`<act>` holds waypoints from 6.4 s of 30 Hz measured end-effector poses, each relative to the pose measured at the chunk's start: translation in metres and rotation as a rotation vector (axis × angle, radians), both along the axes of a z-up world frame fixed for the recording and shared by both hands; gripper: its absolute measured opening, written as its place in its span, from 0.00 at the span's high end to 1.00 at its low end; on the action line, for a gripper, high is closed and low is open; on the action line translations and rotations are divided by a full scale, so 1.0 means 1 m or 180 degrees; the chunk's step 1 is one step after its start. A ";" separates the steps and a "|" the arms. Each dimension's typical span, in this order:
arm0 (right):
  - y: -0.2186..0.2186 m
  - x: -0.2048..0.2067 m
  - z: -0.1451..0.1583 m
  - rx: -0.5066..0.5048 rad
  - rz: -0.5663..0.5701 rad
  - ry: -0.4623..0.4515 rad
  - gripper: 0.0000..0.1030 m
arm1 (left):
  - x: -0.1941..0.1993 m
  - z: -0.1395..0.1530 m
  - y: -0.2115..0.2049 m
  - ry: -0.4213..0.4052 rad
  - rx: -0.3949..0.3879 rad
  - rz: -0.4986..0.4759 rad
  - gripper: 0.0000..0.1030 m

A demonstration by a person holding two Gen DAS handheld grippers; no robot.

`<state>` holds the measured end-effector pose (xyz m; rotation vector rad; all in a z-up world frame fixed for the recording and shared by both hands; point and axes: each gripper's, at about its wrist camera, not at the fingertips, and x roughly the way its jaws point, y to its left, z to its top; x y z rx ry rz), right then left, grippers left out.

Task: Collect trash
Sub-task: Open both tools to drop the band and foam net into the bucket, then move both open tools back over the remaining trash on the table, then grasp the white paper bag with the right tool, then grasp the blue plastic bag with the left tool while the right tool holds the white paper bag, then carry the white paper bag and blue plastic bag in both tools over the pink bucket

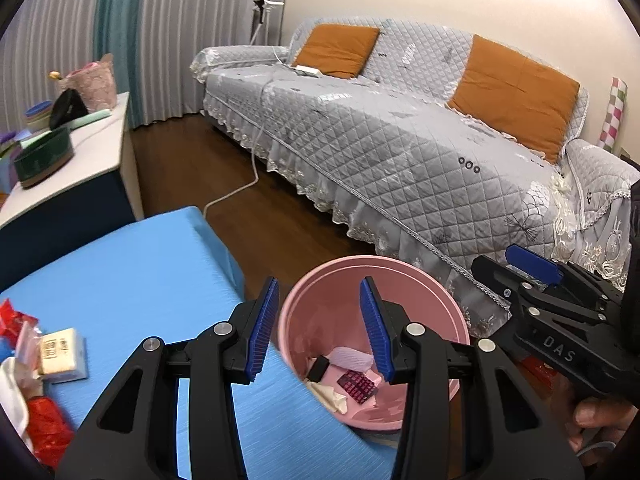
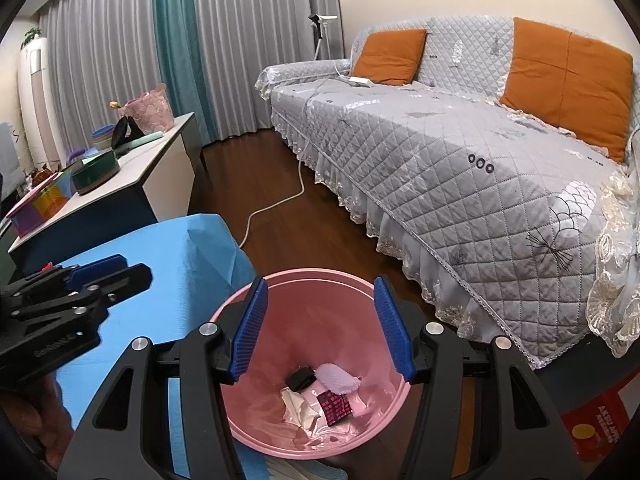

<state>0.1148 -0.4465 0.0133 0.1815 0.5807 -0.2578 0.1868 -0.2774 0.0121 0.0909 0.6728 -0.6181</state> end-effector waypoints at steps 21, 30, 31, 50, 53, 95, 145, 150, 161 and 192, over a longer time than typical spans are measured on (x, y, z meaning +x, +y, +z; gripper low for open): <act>0.095 0.021 0.014 -0.0007 0.0491 -0.0193 0.47 | -0.010 0.063 0.169 -0.0289 -0.0098 0.0850 0.59; 0.144 0.038 0.011 0.0035 0.0781 -0.0197 0.48 | -0.008 0.070 0.266 -0.0354 -0.0058 0.1349 0.59; 0.150 0.039 0.011 0.0053 0.0824 -0.0199 0.48 | -0.009 0.070 0.275 -0.0352 -0.0067 0.1395 0.59; 0.291 0.058 -0.003 0.0300 0.1877 -0.0108 0.51 | -0.031 0.029 0.413 -0.0162 -0.0115 0.2349 0.59; 0.307 0.063 -0.008 0.0300 0.1957 -0.0058 0.51 | -0.033 0.027 0.416 -0.0154 -0.0109 0.2352 0.59; 0.329 0.076 0.000 0.0629 0.2708 -0.0162 0.86 | 0.035 -0.020 0.337 0.0167 0.0206 0.1803 0.52; 0.253 0.038 0.040 0.0527 0.1988 -0.0501 0.97 | -0.001 0.017 0.320 0.0053 0.0427 0.1848 1.00; 0.248 0.036 0.042 0.0482 0.1908 -0.0482 0.97 | -0.013 0.030 0.315 -0.0094 0.0356 0.1795 1.00; 0.229 0.032 0.044 0.0421 0.1638 -0.0419 0.97 | -0.025 0.043 0.290 -0.0264 0.0256 0.1618 1.00; 0.137 0.025 0.031 0.0226 0.0933 -0.0233 0.97 | -0.020 0.035 0.172 -0.0445 0.0084 0.0871 1.00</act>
